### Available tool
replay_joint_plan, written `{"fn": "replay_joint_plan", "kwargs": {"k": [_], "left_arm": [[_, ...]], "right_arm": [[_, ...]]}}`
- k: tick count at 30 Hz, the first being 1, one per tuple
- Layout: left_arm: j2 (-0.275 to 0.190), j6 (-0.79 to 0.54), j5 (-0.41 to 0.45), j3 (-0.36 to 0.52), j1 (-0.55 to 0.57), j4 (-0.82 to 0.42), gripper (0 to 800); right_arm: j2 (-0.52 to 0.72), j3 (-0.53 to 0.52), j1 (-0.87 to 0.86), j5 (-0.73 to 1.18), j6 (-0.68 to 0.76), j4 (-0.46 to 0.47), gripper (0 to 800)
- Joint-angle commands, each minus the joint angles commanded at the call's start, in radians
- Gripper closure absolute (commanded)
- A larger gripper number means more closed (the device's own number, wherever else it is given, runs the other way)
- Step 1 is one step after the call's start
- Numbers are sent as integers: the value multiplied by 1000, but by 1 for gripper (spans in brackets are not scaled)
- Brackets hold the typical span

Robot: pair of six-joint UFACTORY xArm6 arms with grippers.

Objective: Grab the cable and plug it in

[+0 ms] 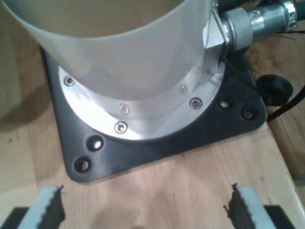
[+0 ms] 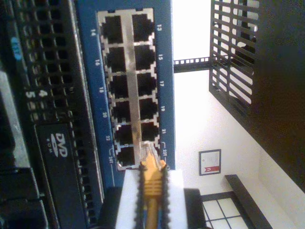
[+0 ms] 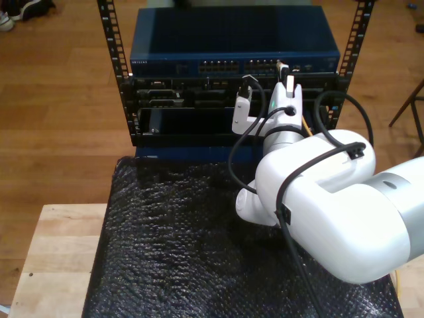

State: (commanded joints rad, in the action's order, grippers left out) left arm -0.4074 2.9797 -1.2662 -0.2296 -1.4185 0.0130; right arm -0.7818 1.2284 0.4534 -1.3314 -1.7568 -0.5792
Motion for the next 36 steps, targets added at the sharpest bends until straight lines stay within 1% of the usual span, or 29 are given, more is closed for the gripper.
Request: {"fn": "replay_joint_plan", "kwargs": {"k": [36], "left_arm": [[0, 0, 0, 0, 0, 0, 0]], "right_arm": [[3, 17, -2, 0, 3, 0, 800]]}}
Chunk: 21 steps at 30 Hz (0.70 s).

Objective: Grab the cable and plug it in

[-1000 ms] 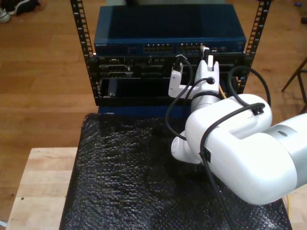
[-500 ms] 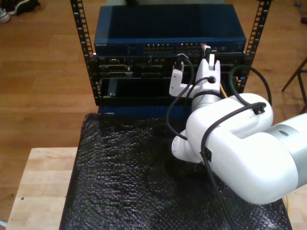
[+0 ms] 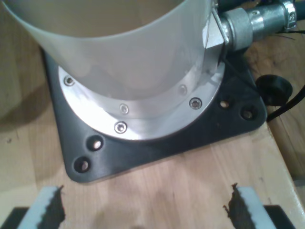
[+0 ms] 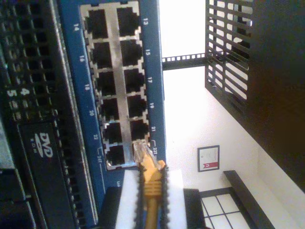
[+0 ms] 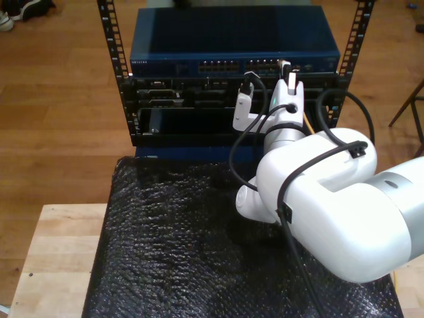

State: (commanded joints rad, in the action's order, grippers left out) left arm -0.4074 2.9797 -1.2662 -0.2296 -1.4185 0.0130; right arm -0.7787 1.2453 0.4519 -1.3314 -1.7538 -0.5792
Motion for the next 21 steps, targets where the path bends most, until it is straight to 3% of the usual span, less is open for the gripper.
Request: {"fn": "replay_joint_plan", "kwargs": {"k": [21], "left_arm": [[0, 0, 0, 0, 0, -2, 0]], "right_arm": [[-5, 12, -2, 32, 2, 37, 800]]}}
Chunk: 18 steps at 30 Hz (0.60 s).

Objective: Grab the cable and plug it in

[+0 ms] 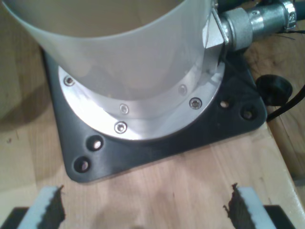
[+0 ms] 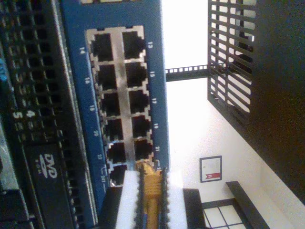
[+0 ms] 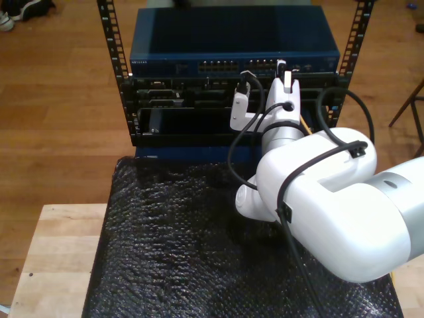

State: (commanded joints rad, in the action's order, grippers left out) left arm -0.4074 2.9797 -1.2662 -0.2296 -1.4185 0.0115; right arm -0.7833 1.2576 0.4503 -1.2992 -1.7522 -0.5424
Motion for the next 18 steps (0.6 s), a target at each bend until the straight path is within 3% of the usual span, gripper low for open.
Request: {"fn": "replay_joint_plan", "kwargs": {"k": [18], "left_arm": [[0, 0, 0, 0, 0, 2, 0]], "right_arm": [[-3, 15, -11, -2, 0, 0, 800]]}}
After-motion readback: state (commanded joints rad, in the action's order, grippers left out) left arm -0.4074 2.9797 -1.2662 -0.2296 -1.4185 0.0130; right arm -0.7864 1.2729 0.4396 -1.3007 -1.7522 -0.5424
